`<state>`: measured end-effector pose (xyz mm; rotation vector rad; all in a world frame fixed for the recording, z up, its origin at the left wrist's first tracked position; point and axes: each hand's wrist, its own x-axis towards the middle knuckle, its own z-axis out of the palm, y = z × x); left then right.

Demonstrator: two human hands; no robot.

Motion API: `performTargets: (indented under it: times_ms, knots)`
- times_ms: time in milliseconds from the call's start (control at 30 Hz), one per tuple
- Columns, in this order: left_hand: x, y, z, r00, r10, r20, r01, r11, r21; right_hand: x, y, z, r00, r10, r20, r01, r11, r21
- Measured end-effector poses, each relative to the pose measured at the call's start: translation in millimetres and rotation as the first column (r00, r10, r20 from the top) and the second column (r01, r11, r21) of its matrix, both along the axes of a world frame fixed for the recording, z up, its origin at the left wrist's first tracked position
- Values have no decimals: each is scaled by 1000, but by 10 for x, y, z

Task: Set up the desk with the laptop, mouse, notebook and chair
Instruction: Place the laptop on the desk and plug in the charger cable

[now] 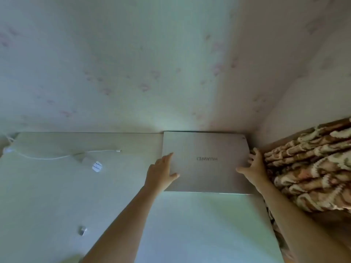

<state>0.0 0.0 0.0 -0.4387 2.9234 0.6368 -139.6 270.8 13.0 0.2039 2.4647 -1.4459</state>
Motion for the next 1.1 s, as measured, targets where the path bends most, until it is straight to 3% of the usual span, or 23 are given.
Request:
performTargets:
  times_ms: [133, 267, 400, 533, 600, 800, 1100]
  knots:
    - [-127, -50, -164, 995, 67, 80, -71, 997, 39, -182, -3, -111, 999, -19, 50, 14, 996, 90]
    - [-244, -62, -269, 969, 227, 97, -242, 952, 187, -309, -18, -224, 997, -35, 70, 24, 987, 160]
    - [-361, -123, -337, 919, 381, 97, -390, 848, 360, -418, -31, -282, 992, -61, 109, 42, 983, 177]
    - [-445, -171, -366, 844, 527, 103, -488, 672, 557, -505, -31, -291, 989, -87, 118, 68, 985, 156]
    - [-486, -228, -426, 829, 547, 120, -503, 632, 590, -517, -39, -305, 988, -105, 117, 89, 986, 138]
    - [-479, -312, -370, 861, 491, 133, -463, 646, 608, -485, -77, -304, 981, -165, 98, 155, 982, 104]
    - [-319, -432, -345, 836, 535, 118, -434, 515, 740, -334, -175, -292, 974, -206, 99, 195, 975, 109]
